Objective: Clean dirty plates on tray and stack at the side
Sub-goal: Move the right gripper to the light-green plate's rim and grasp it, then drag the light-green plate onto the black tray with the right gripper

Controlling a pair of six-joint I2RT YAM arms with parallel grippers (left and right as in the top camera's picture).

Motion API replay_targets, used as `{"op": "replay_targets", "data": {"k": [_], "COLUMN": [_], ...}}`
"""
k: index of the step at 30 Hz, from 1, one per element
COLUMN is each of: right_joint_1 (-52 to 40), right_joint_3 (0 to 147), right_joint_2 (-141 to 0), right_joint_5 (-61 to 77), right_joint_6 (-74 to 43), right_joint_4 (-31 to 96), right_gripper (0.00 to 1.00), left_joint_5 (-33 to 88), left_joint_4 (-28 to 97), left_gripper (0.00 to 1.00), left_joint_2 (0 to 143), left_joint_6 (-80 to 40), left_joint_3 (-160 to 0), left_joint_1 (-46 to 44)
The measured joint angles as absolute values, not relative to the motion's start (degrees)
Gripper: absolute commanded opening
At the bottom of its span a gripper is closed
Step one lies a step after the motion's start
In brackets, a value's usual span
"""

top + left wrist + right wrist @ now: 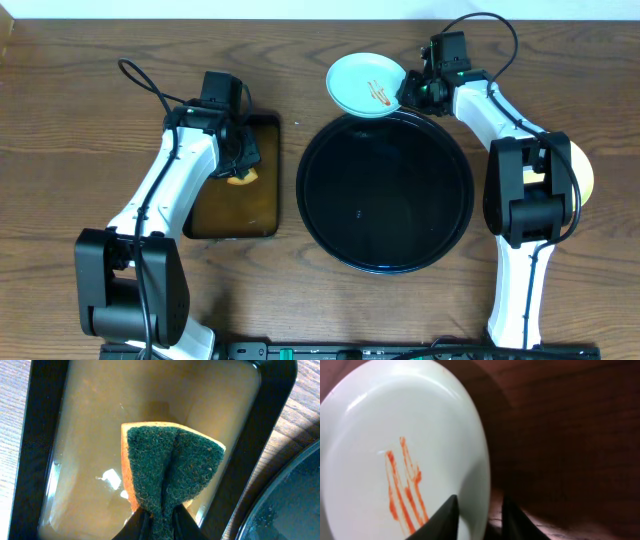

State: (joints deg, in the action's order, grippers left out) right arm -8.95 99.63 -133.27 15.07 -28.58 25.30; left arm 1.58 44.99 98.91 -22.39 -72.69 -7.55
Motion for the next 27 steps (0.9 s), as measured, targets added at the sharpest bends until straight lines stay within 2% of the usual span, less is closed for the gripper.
{"op": "replay_targets", "data": {"k": [6, 15, 27], "right_joint_1": [-8.9, -8.2, -7.9], "right_joint_3": [99.7, 99.7, 99.8], "right_joint_2": [-133.3, -132.2, -118.6], "right_joint_5": [15.2, 18.3, 13.8], "right_joint_6": [-29.3, -27.9, -16.2], "right_joint_4": [24.9, 28.4, 57.2], "right_gripper": [0.01, 0.01, 0.01], "left_joint_5": [1.6, 1.6, 1.6], "left_joint_4": [45.0, 45.0, 44.7], "left_gripper": [0.14, 0.14, 0.15], "left_joint_2": [98.9, 98.9, 98.9], "left_joint_6": [-22.4, -22.4, -22.4], "left_joint_3": [-72.7, -72.7, -72.7], "left_joint_1": [-7.6, -7.6, -7.6]}}
